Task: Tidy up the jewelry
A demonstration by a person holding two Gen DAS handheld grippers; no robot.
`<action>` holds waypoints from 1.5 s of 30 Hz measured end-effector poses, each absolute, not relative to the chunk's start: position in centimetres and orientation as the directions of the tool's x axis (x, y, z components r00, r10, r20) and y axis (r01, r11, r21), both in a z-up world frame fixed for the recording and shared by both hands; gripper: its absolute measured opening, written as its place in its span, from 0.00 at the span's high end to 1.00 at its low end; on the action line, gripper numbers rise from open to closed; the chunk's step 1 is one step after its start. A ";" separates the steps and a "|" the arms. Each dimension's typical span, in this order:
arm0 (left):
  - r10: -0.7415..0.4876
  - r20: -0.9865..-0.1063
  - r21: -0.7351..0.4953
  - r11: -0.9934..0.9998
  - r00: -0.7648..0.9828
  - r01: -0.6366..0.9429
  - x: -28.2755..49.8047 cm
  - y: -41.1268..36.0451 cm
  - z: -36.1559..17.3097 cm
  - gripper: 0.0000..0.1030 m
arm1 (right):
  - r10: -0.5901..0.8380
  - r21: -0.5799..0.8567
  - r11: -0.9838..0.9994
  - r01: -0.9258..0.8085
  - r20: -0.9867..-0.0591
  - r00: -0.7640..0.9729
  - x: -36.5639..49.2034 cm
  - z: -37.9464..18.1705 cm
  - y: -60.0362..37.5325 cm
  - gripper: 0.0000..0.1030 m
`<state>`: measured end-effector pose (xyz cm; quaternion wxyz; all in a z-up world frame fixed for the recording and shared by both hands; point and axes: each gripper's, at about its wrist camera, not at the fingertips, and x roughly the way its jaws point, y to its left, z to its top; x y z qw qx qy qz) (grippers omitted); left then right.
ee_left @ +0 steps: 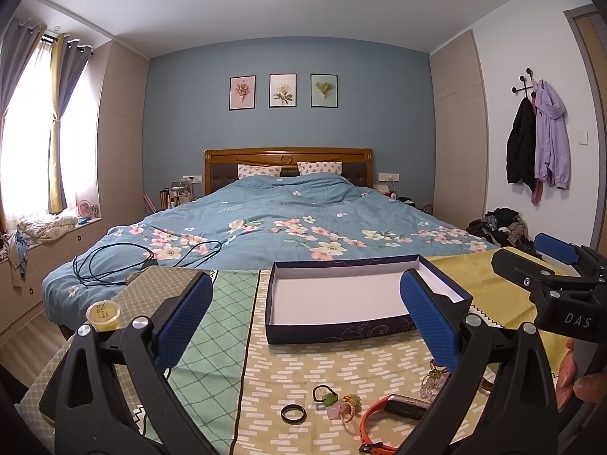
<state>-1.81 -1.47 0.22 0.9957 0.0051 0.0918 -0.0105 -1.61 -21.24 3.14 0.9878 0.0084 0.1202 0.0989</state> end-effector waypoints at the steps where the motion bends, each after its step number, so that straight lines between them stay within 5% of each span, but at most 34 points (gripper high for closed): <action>1: -0.021 -0.182 0.008 1.000 0.983 0.023 -1.8 -1.5 0.2 0.06 | 0.198 0.040 0.980 -0.195 -0.237 0.951 -1.7 3.3 -21.2 0.06; 45: -0.018 -0.192 -0.001 1.000 0.981 0.018 -1.9 -1.6 0.5 0.06 | 0.209 0.046 0.978 -0.204 -0.239 0.948 -1.5 3.0 -21.5 0.06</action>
